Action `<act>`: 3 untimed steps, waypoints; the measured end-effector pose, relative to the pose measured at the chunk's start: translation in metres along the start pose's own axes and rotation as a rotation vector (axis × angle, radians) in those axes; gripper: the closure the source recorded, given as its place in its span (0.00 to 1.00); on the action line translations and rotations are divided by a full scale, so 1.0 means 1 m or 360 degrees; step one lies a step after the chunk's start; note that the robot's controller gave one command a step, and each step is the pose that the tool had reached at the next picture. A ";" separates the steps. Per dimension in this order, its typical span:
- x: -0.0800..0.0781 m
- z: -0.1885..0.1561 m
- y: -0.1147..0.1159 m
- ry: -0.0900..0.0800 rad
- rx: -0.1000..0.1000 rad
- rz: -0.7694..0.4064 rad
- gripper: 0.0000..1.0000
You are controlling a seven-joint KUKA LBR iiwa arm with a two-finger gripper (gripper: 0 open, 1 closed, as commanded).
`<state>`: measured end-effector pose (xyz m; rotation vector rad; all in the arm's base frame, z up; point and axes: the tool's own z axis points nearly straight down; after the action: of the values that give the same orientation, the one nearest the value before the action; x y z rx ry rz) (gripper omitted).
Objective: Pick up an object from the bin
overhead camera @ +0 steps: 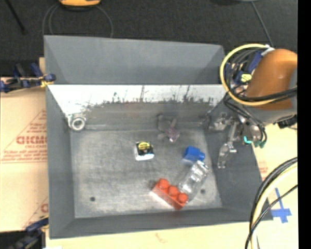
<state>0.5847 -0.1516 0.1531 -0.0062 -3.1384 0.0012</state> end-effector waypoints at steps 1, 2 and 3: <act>0.021 0.081 -0.009 -0.0021 0.0003 -0.0320 0.00; 0.038 0.079 0.016 -0.0029 0.0006 -0.0161 0.00; 0.062 0.079 0.019 -0.0037 0.0010 -0.0221 0.00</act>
Offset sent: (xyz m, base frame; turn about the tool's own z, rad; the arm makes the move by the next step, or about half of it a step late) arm -0.0248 -0.0082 -0.0831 -0.2032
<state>0.5221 -0.1325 0.0745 0.2130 -3.1544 0.0112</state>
